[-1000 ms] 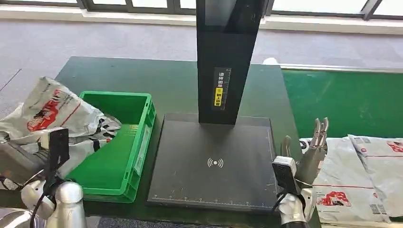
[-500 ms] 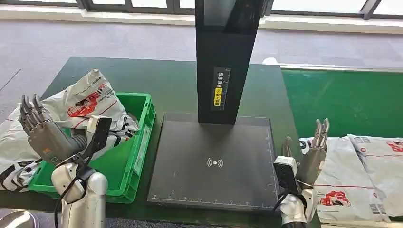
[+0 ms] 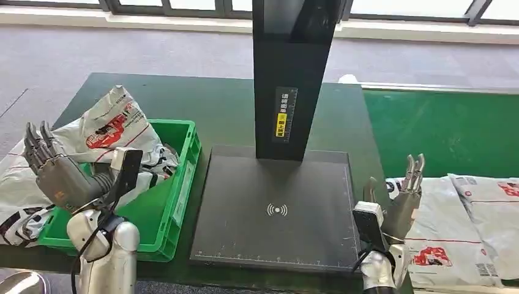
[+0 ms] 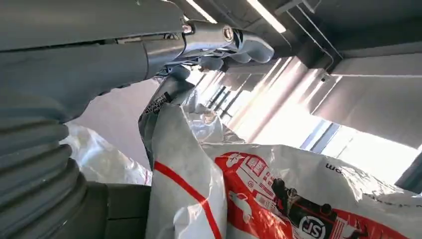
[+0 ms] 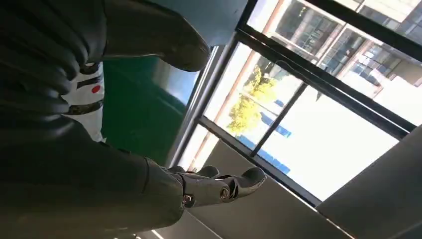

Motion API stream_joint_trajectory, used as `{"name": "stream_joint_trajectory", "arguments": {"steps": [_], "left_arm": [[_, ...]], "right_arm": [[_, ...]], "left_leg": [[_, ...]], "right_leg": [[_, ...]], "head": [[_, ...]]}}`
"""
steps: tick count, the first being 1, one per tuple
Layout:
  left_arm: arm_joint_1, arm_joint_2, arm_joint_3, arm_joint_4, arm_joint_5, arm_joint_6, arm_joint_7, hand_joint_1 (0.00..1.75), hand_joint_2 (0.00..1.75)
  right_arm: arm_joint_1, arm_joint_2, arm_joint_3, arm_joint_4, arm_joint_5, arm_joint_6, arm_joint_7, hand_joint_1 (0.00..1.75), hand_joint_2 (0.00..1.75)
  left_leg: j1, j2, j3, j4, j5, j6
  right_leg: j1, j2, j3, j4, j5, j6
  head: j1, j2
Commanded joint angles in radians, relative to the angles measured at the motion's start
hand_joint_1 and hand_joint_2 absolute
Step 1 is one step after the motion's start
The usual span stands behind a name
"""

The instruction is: Moved the parcel from conveyor to table for the left to box.

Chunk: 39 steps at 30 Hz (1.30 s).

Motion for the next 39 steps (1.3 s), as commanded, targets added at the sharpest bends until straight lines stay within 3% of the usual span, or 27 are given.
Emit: {"name": "stream_joint_trajectory", "arguments": {"steps": [1, 2, 3, 16, 22, 26, 30, 39], "left_arm": [[0.007, 0.066, 0.025, 0.113, 0.126, -0.004, -0.011, 0.0, 1.75], [0.007, 0.066, 0.025, 0.113, 0.126, -0.004, -0.011, 0.0, 1.75], [0.072, -0.043, 0.021, 0.053, 0.01, -0.004, 0.002, 0.0, 1.75], [0.075, -0.043, 0.034, 0.01, 0.06, -0.004, 0.013, 0.0, 1.75], [0.042, -0.016, 0.043, 0.187, -0.077, -0.004, 0.211, 0.0, 1.75], [0.042, -0.008, 0.041, 0.198, -0.077, -0.004, 0.231, 0.0, 1.75], [0.049, 0.032, 0.027, 0.251, -0.077, -0.004, 0.344, 0.0, 1.75], [0.061, 0.004, 0.094, 0.219, -0.069, -0.004, 0.319, 0.0, 1.75]], "right_arm": [[-0.034, 0.025, -0.077, 0.038, 0.021, 0.029, 0.002, 0.0, 1.75], [-0.034, 0.025, -0.077, 0.038, 0.021, 0.029, 0.002, 0.0, 1.75], [-0.02, 0.026, -0.068, 0.03, 0.014, 0.019, 0.002, 0.0, 1.75], [-0.019, 0.023, -0.065, 0.037, 0.01, 0.009, 0.002, 0.0, 1.75], [-0.018, 0.028, -0.081, 0.039, 0.023, 0.018, 0.002, 0.0, 1.75], [-0.019, 0.028, -0.081, 0.041, 0.023, 0.019, 0.002, 0.0, 1.75], [-0.026, 0.03, -0.082, 0.054, 0.029, 0.02, 0.002, 0.0, 1.75], [-0.027, 0.034, -0.092, 0.06, 0.039, 0.027, 0.002, 0.0, 1.75]], "left_leg": [[-0.001, 0.003, 0.005, -0.004, -0.001, 0.0], [-0.001, 0.002, 0.003, -0.002, -0.001, 0.0], [-0.001, 0.004, 0.005, -0.004, 0.0, -0.001], [0.0, 0.002, 0.002, -0.002, -0.001, 0.0], [-0.001, 0.002, 0.005, -0.004, 0.0, 0.0], [0.0, 0.001, 0.003, -0.002, 0.0, 0.0], [-0.001, 0.002, 0.003, -0.002, 0.0, 0.0], [0.0, 0.002, 0.002, -0.002, -0.001, 0.0]], "right_leg": [[-0.001, 0.002, 0.004, -0.004, 0.0, -0.001], [-0.001, 0.001, 0.003, -0.002, -0.001, 0.0], [-0.001, 0.002, 0.003, -0.003, 0.0, -0.002], [0.0, 0.001, 0.002, -0.002, 0.0, -0.001], [-0.001, 0.0, 0.004, -0.004, 0.0, -0.001], [0.0, 0.0, 0.003, -0.002, 0.0, -0.001], [-0.001, 0.001, 0.003, -0.002, 0.0, -0.001], [0.0, 0.002, 0.001, -0.002, 0.0, -0.001]], "head": [[0.0, 0.0], [0.0, 0.0], [0.0, 0.0], [0.0, 0.0], [0.0, 0.0], [0.0, 0.0], [0.0, 0.0], [0.0, 0.0]]}}
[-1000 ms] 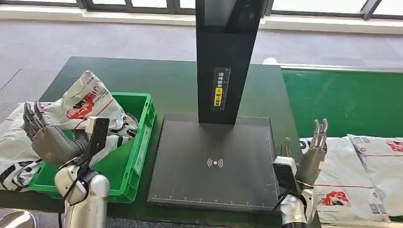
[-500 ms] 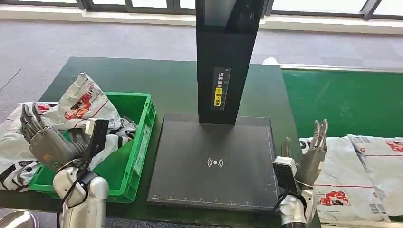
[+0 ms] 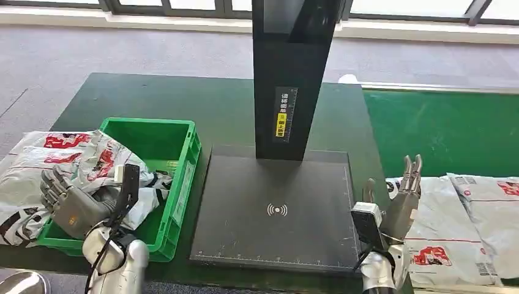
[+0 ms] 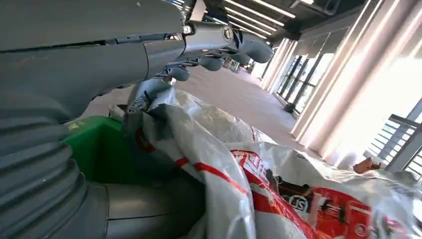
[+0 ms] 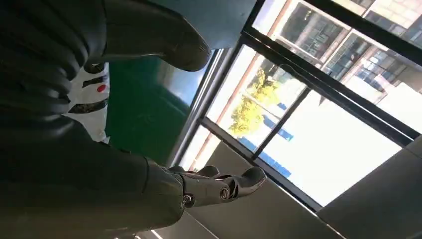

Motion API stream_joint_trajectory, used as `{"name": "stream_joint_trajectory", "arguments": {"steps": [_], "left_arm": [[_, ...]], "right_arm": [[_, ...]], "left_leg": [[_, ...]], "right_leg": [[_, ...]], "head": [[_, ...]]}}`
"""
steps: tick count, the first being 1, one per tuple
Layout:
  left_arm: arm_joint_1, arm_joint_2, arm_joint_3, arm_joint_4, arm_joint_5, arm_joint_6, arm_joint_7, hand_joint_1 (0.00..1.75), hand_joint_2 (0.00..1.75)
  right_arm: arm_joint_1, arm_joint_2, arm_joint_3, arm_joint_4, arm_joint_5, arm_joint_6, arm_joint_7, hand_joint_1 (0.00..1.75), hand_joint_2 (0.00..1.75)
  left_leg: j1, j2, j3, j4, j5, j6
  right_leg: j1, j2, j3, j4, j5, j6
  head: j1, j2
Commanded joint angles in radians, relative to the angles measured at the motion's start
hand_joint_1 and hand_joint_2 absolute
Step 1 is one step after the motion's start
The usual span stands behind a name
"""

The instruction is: Moved the parcel from conveyor to table for the left to box.

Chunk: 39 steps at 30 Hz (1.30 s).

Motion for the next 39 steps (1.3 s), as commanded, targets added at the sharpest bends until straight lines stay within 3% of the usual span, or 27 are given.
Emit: {"name": "stream_joint_trajectory", "arguments": {"steps": [1, 14, 16, 17, 24, 26, 29, 34, 39], "left_arm": [[0.01, -0.011, 0.06, 0.052, -0.001, -0.004, -0.018, 0.0, 1.75], [0.039, -0.051, 0.074, -0.044, -0.009, -0.004, -0.076, 0.0, 1.75], [0.06, -0.015, 0.039, -0.058, -0.009, -0.004, -0.038, 0.0, 1.75], [0.075, 0.013, 0.005, -0.075, -0.009, -0.004, 0.002, 0.0, 0.0], [0.077, -0.001, -0.034, -0.079, -0.009, -0.004, -0.007, 0.0, 0.0], [0.041, -0.029, -0.052, 0.061, 0.132, -0.004, -0.166, 0.0, 0.0], [0.039, -0.036, -0.134, 0.091, 0.169, -0.129, -0.24, 0.0, 0.0], [0.087, -0.038, -0.199, 0.017, 0.193, -0.119, -0.237, 0.0, 0.0], [0.091, -0.032, -0.184, -0.004, 0.251, -0.079, -0.243, 0.0, 0.0]], "right_arm": [[-0.028, 0.025, -0.07, 0.051, 0.003, 0.008, 0.002, 0.0, 1.75], [-0.029, 0.031, -0.084, 0.06, 0.02, 0.018, 0.002, 0.0, 1.75], [-0.03, 0.033, -0.087, 0.061, 0.024, 0.022, 0.002, 0.0, 1.75], [-0.033, 0.034, -0.088, 0.064, 0.026, 0.024, 0.002, 0.0, 1.75], [-0.036, 0.035, -0.093, 0.07, 0.028, 0.024, 0.002, 0.0, 1.75], [-0.024, 0.037, -0.111, 0.055, 0.031, 0.023, 0.002, 0.0, 1.75], [0.001, 0.034, -0.131, 0.022, 0.023, 0.034, 0.002, 0.0, 1.75], [0.019, 0.046, -0.148, -0.005, 0.031, 0.046, 0.002, 0.0, 1.75], [0.028, 0.053, -0.153, -0.014, 0.035, 0.044, 0.002, 0.0, 1.75]], "left_leg": [[0.0, 0.003, 0.004, -0.003, 0.0, 0.0], [0.0, 0.003, 0.003, -0.001, -0.001, 0.0], [0.0, 0.003, 0.003, -0.002, -0.001, 0.0], [0.0, 0.003, 0.003, -0.002, -0.001, 0.0], [0.0, 0.0, 0.002, -0.001, 0.0, 0.0], [0.0, 0.0, 0.002, -0.002, 0.0, 0.0], [-0.001, -0.004, 0.003, -0.003, 0.001, 0.0], [-0.001, -0.001, 0.002, -0.001, 0.0, 0.0], [-0.001, 0.001, 0.004, -0.002, -0.001, 0.0]], "right_leg": [[0.0, 0.001, 0.003, -0.003, 0.0, -0.001], [0.0, 0.001, 0.002, -0.002, 0.0, -0.001], [0.0, 0.001, 0.002, -0.002, 0.0, -0.001], [0.0, 0.002, 0.002, -0.002, 0.0, -0.001], [0.0, -0.001, 0.001, -0.001, -0.001, -0.001], [0.0, -0.001, 0.002, -0.002, 0.0, -0.001], [-0.001, -0.005, 0.003, -0.003, -0.001, 0.0], [-0.001, -0.002, 0.001, -0.002, -0.001, 0.0], [-0.001, 0.0, 0.003, -0.003, -0.001, -0.001]], "head": [[0.0, 0.0], [0.0, 0.0], [0.0, 0.0], [0.0, 0.0], [0.0, 0.0], [0.0, 0.0], [0.0, 0.0], [0.0, 0.0], [0.0, 0.0]]}}
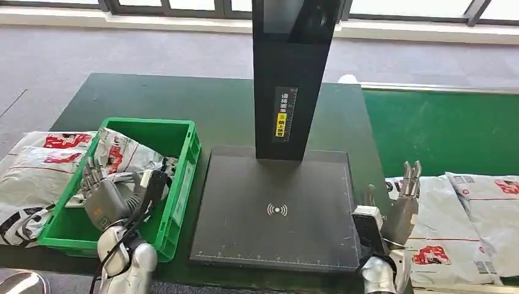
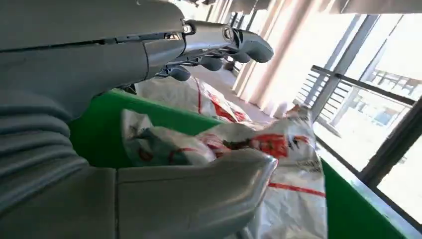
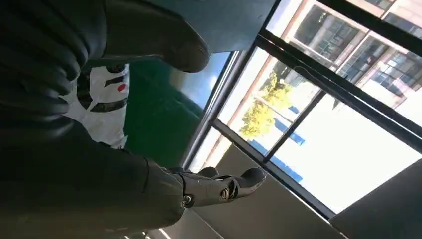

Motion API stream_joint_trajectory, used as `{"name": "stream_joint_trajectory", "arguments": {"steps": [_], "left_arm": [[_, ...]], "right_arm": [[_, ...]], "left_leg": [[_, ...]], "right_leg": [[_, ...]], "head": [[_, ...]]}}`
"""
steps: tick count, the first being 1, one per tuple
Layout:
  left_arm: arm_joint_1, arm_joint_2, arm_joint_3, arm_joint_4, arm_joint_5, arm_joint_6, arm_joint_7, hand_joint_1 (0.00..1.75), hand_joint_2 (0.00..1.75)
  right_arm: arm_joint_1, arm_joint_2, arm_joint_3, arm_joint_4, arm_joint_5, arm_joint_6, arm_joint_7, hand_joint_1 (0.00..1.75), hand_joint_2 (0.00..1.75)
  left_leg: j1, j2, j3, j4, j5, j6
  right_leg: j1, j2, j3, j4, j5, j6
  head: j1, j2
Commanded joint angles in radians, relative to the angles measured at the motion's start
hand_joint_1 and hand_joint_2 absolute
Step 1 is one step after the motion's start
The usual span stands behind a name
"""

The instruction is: Moved the parcel from conveyor to table for the left to box.

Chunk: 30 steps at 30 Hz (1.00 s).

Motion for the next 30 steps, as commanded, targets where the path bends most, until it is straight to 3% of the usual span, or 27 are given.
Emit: {"name": "stream_joint_trajectory", "arguments": {"steps": [1, 6, 7, 11, 13, 17, 26, 28, 30], "left_arm": [[0.057, -0.03, -0.062, -0.007, 0.075, 0.05, -0.004, 0.0, 0.0], [0.079, -0.029, -0.049, -0.053, 0.158, 0.111, -0.059, 0.0, 0.0], [0.086, -0.028, -0.047, -0.057, 0.164, 0.111, -0.066, 0.0, 1.75], [0.1, -0.057, 0.024, -0.153, 0.214, 0.111, -0.138, 0.0, 1.75], [0.122, -0.057, 0.046, -0.259, 0.359, 0.111, -0.263, 0.0, 1.75], [0.144, -0.053, -0.101, -0.23, 0.767, 0.101, -0.555, 0.0, 1.75], [0.139, -0.049, -0.112, -0.221, 0.805, 0.09, -0.573, 0.0, 1.75], [0.149, -0.034, -0.158, -0.249, 1.037, -0.08, -0.684, 0.0, 1.75], [0.153, -0.034, -0.193, -0.264, 1.112, -0.18, -0.699, 0.0, 1.75]], "right_arm": [[0.006, 0.035, -0.096, -0.012, 0.006, 0.006, 0.002, 0.0, 1.75], [0.0, 0.038, -0.094, -0.002, 0.012, 0.01, 0.002, 0.0, 1.75], [-0.003, 0.038, -0.094, 0.002, 0.013, 0.008, 0.002, 0.0, 1.75], [-0.017, 0.033, -0.088, 0.023, 0.014, 0.008, 0.002, 0.0, 1.75], [-0.023, 0.032, -0.085, 0.034, 0.012, 0.001, 0.002, 0.0, 1.75], [-0.024, 0.019, -0.081, 0.041, 0.004, -0.029, 0.002, 0.0, 1.75], [-0.026, 0.015, -0.081, 0.046, 0.005, -0.033, 0.002, 0.0, 1.75], [-0.051, 0.012, -0.105, 0.093, 0.064, -0.082, 0.002, 0.0, 1.75], [-0.093, -0.002, -0.132, 0.17, 0.112, -0.124, 0.003, 0.0, 1.75]], "left_leg": [[0.0, 0.0, 0.002, -0.001, -0.001, 0.0], [0.0, 0.001, 0.002, -0.001, -0.001, 0.0], [0.0, 0.003, 0.004, -0.003, -0.001, 0.0], [0.0, 0.003, 0.002, -0.001, -0.001, 0.0], [0.0, 0.004, 0.001, -0.001, -0.002, 0.0], [0.0, 0.002, 0.002, -0.002, -0.001, 0.0], [0.0, 0.001, 0.002, -0.001, -0.001, 0.0], [0.0, 0.002, 0.004, -0.005, -0.001, 0.0], [0.0, 0.002, 0.003, -0.003, -0.001, 0.0]], "right_leg": [[0.0, 0.0, 0.002, -0.001, -0.001, -0.001], [0.0, 0.001, 0.002, -0.001, -0.001, -0.001], [0.0, 0.001, 0.003, -0.003, -0.001, -0.001], [0.0, 0.002, 0.002, -0.001, -0.001, -0.001], [0.001, 0.003, 0.001, -0.001, 0.0, -0.001], [0.0, 0.001, 0.003, -0.002, -0.001, -0.001], [0.0, 0.0, 0.002, -0.002, -0.001, -0.001], [0.0, 0.001, 0.005, -0.005, 0.0, -0.001], [0.0, 0.001, 0.004, -0.003, 0.0, -0.001]], "head": [[0.0, 0.0], [0.0, 0.0], [0.0, 0.0], [0.0, 0.0], [0.0, 0.0], [0.0, 0.0], [0.0, 0.0], [0.0, 0.0], [0.0, 0.0]]}}
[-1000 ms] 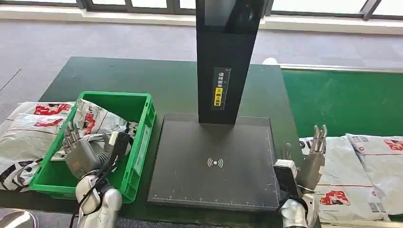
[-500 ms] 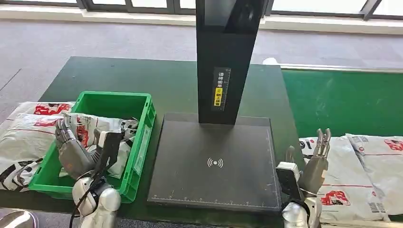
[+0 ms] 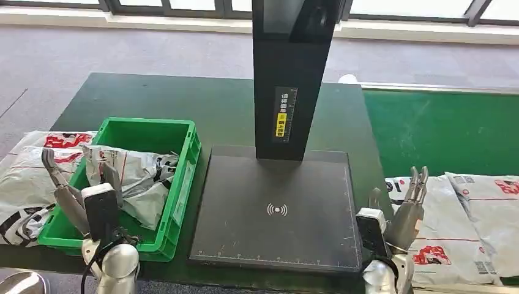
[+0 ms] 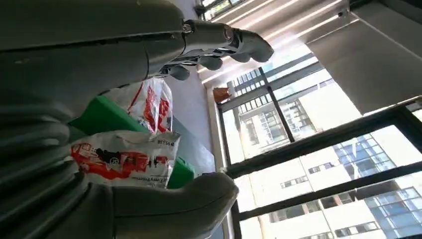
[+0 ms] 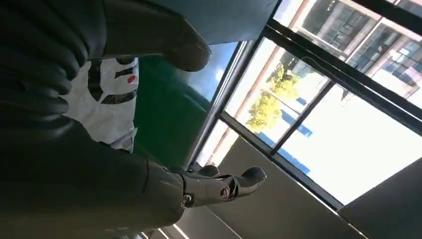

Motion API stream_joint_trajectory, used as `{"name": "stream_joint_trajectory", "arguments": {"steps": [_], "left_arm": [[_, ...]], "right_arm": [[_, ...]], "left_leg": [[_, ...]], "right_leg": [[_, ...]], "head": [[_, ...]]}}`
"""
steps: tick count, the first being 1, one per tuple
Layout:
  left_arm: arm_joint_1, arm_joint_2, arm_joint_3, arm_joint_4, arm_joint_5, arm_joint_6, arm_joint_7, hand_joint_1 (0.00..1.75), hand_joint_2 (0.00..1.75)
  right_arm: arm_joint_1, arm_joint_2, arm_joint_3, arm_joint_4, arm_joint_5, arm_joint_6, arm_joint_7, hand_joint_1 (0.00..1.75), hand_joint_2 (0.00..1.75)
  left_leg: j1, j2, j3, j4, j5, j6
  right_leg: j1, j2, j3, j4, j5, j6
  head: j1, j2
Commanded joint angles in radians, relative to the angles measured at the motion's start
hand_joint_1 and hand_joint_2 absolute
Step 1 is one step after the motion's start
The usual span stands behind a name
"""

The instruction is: Moved the parcel from conveyor to table for the left to box.

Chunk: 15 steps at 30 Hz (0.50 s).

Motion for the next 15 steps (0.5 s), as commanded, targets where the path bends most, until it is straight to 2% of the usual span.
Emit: {"name": "stream_joint_trajectory", "arguments": {"steps": [1, 5, 9, 11, 13, 15], "left_arm": [[0.088, -0.027, -0.147, -0.053, 0.377, -0.337, -0.127, 0.0, 1.75], [0.092, -0.019, -0.179, -0.07, 0.447, -0.441, -0.127, 0.0, 1.75], [0.069, -0.017, -0.186, -0.057, 0.532, -0.579, -0.127, 0.0, 1.75], [0.059, -0.017, -0.185, -0.044, 0.554, -0.617, -0.127, 0.0, 1.75], [0.046, -0.019, -0.18, -0.014, 0.559, -0.659, -0.127, 0.0, 1.75], [0.033, -0.02, -0.175, 0.01, 0.558, -0.704, -0.127, 0.0, 1.75]], "right_arm": [[-0.128, -0.019, -0.135, 0.218, 0.173, -0.131, 0.018, 0.0, 1.75], [-0.207, 0.014, -0.328, 0.28, 0.383, -0.131, 0.004, 0.0, 1.75], [-0.285, 0.056, -0.577, 0.247, 0.71, -0.131, 0.029, 0.0, 1.75], [-0.311, 0.055, -0.629, 0.256, 0.761, -0.131, 0.036, 0.0, 1.75], [-0.328, 0.051, -0.678, 0.21, 0.885, -0.131, 0.104, 0.0, 1.75], [-0.323, 0.029, -0.662, 0.203, 0.921, -0.131, 0.174, 0.0, 1.75]], "left_leg": [[0.0, 0.002, 0.003, -0.001, -0.001, 0.0], [0.0, 0.002, 0.003, -0.002, 0.0, 0.001], [-0.001, 0.001, 0.003, -0.003, 0.0, 0.0], [-0.001, 0.0, 0.002, -0.002, 0.0, 0.0], [-0.001, 0.0, 0.002, -0.001, 0.0, 0.001], [-0.001, 0.0, 0.003, -0.003, 0.001, 0.001]], "right_leg": [[0.0, 0.002, 0.003, -0.003, 0.0, 0.0], [0.0, 0.001, 0.003, -0.004, 0.0, 0.0], [-0.001, 0.0, 0.003, -0.003, 0.0, -0.001], [-0.001, -0.002, 0.002, -0.002, 0.0, 0.0], [-0.001, -0.001, 0.002, -0.002, 0.0, 0.0], [-0.001, -0.001, 0.004, -0.004, 0.0, -0.001]], "head": [[0.0, 0.0], [0.0, 0.0], [0.0, 0.0], [0.0, 0.0], [0.0, 0.0], [0.0, 0.0]]}}
